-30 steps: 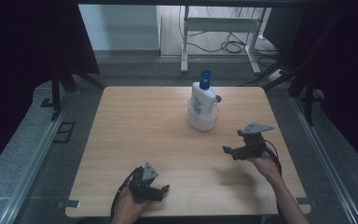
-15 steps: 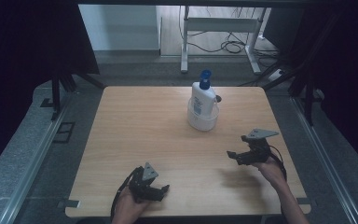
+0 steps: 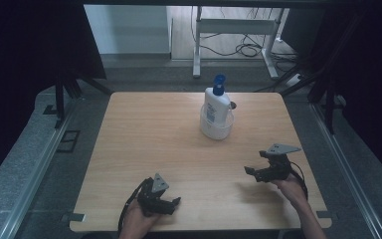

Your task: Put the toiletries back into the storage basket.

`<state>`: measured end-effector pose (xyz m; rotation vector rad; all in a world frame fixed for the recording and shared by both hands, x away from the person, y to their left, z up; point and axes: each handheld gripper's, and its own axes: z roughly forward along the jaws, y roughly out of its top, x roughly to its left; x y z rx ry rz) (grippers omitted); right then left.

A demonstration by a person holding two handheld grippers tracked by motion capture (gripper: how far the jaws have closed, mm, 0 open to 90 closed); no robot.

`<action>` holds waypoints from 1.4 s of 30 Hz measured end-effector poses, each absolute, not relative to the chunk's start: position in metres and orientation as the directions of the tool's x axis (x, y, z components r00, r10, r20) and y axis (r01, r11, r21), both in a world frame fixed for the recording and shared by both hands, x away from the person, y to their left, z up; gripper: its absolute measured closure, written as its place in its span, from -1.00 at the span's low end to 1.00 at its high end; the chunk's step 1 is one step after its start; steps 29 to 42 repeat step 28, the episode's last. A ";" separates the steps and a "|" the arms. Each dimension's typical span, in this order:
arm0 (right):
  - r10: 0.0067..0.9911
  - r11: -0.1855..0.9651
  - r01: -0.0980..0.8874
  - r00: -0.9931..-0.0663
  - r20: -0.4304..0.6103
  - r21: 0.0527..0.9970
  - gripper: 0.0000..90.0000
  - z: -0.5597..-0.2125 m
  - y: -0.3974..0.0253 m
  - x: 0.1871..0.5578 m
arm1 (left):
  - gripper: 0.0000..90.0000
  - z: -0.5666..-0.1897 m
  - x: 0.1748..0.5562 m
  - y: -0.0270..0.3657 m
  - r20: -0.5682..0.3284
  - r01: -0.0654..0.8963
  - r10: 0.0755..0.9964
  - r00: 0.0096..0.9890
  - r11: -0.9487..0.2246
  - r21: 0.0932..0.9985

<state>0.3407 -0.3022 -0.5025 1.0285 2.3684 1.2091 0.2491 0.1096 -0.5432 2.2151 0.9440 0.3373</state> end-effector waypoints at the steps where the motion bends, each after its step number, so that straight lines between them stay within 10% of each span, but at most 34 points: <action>1: 0.710 0.392 0.469 -0.701 0.064 0.792 -0.88 -0.504 -0.303 0.339 | -0.72 -0.543 0.249 0.110 -0.031 0.531 0.712 0.701 -0.493 0.689; 42: 0.726 0.489 0.517 -0.688 0.000 0.703 -1.00 -0.543 -0.311 0.310 | -0.72 -0.543 0.249 0.109 -0.031 0.533 0.714 0.700 -0.492 0.688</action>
